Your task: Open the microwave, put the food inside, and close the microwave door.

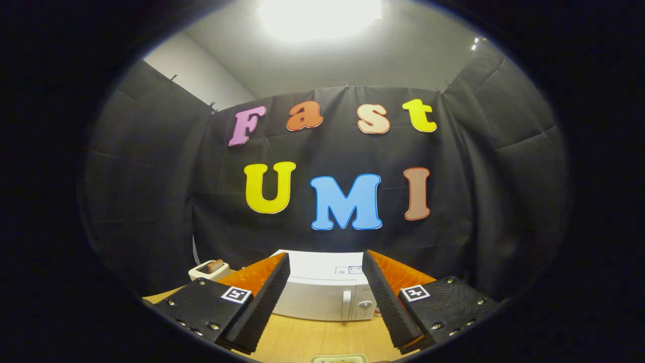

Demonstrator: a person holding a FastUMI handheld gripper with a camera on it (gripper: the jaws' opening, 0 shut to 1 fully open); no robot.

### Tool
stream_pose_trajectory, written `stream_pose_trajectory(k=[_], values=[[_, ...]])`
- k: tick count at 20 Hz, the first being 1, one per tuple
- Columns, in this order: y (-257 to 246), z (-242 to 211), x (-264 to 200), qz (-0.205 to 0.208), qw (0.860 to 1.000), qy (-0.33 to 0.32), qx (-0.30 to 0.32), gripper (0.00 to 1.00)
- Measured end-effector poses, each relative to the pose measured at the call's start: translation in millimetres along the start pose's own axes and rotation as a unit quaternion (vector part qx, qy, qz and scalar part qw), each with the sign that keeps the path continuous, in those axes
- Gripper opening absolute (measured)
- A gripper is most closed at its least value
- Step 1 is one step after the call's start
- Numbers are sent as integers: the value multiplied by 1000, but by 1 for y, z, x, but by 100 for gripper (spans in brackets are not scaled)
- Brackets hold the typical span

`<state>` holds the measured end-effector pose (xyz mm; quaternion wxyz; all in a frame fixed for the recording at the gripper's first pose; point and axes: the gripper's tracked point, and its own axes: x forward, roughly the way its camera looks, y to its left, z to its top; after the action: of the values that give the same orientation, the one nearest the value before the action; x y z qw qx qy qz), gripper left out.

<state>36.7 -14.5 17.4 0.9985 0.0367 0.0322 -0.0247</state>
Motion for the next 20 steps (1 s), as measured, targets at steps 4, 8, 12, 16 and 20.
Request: stream_pose_trajectory(k=[4,8,12,16,20], values=[[-3,-4,1,2,1000,0,0,92],[-5,-16,5,7,1000,7,2,92],[-8,-47,24,9,1000,8,0,92],[-16,-89,52,-1,1000,10,-17,92],[-30,-140,80,-20,999,15,-31,92]])
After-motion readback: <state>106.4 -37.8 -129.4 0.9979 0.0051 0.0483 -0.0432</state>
